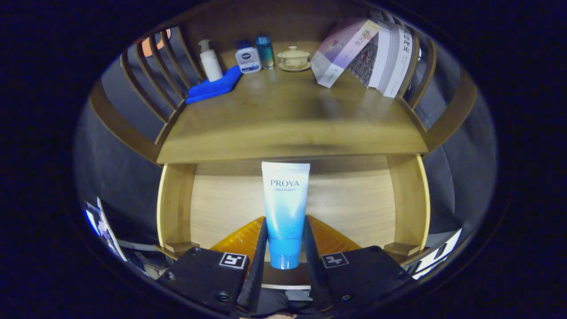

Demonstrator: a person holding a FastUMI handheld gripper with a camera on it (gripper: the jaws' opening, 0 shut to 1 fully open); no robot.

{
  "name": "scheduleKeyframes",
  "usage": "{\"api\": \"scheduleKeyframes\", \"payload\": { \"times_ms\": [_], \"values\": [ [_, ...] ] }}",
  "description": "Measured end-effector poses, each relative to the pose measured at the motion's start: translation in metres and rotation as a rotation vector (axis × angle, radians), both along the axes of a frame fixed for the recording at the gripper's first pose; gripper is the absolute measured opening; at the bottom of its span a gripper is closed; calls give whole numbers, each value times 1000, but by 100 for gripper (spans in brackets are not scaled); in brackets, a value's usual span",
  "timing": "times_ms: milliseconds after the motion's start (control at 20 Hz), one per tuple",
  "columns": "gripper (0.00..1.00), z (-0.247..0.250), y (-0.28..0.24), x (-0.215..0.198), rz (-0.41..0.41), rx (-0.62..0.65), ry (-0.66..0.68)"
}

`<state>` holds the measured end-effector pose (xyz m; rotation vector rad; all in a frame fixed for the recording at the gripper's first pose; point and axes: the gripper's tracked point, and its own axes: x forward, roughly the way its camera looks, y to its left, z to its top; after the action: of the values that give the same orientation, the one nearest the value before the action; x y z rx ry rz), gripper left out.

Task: Pull open the drawer, take out the items inside it, and place them on the countertop above the cabinet.

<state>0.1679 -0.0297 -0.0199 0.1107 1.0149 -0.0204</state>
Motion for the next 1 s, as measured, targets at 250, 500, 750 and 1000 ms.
{"api": "scheduleKeyframes", "payload": {
  "times_ms": [250, 500, 750, 1000],
  "values": [
    [48, 21, 2, 38, -27, 26, -17],
    [48, 35, 1, 86, -46, 29, -59],
    [48, 25, -13, 128, -75, -6, -66],
    [48, 11, -9, 148, -80, 11, -73]
  ]
}}
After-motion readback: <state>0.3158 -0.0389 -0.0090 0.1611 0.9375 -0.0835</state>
